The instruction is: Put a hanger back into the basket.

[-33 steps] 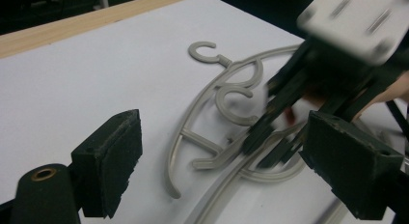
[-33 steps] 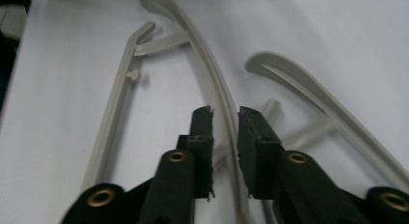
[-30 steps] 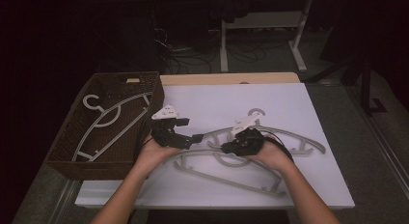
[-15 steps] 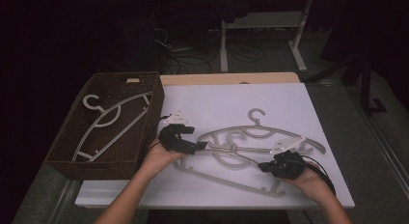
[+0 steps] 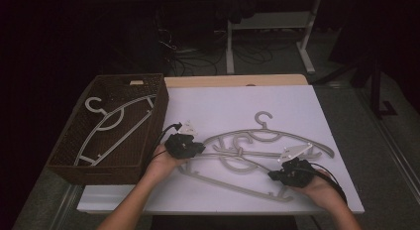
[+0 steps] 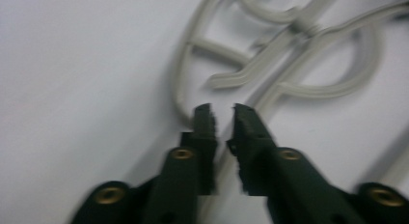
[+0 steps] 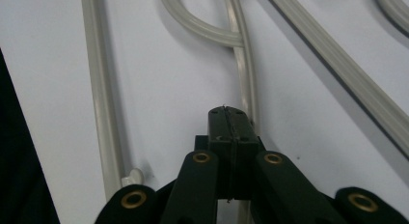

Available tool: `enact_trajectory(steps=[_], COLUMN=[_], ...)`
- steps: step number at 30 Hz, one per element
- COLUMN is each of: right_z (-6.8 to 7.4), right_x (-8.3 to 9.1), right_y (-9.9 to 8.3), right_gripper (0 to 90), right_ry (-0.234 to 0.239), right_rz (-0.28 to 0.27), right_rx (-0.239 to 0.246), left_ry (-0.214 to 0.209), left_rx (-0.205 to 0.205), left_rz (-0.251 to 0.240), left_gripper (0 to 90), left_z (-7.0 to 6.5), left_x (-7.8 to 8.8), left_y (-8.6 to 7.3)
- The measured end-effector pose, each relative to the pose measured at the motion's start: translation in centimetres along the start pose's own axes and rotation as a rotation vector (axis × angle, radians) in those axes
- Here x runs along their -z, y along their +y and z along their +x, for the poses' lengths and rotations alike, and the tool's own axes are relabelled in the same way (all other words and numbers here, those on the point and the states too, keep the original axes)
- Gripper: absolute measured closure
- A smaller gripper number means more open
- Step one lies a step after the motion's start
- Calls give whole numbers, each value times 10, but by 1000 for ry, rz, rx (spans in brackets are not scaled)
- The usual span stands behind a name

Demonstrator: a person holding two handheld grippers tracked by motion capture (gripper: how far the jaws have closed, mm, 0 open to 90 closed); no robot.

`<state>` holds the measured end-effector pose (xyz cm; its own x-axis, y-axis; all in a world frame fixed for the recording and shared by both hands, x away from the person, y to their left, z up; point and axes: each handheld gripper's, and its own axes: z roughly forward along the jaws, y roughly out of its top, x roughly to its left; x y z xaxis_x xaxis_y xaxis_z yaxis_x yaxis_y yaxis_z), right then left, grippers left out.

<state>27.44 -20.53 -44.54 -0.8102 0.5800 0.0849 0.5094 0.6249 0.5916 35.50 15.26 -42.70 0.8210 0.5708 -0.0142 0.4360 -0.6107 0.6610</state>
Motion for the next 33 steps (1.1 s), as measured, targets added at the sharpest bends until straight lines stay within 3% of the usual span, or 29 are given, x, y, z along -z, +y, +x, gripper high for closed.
enact_trajectory(steps=[5, 8, 13, 18, 21, 24, 28, 33], right_z=[1, 0, -11, -31, -42, -48, -39, -10], right_x=[-4, -4, -4, -8, -12, -14, -4, 2], right_y=[0, 1, 4, 13, 19, 24, 24, 16], right_gripper=[888, 888, 889, 889, 889, 889, 889, 889], right_ry=[-5, -19, -69, -143, -159, -168, -150, -99], right_rz=[17, 18, 22, 32, 29, 5, -45, -52], right_rx=[11, 10, 3, -12, -19, -31, -43, -12], left_ry=[52, 38, -38, -135, -194, -191, -178, -168], left_rx=[-2, 4, -1, 9, 16, 5, 21, 36], left_rz=[86, 132, 151, 153, 143, 129, 97, 55], left_gripper=[897, 898, 898, 898, 898, 892, 770, 643], left_z=[2, 2, -7, -15, -21, -24, -23, -22], left_x=[-12, -16, -10, -7, -6, -6, -5, -4], left_y=[-2, -5, -10, -16, -19, -19, -16, -13])
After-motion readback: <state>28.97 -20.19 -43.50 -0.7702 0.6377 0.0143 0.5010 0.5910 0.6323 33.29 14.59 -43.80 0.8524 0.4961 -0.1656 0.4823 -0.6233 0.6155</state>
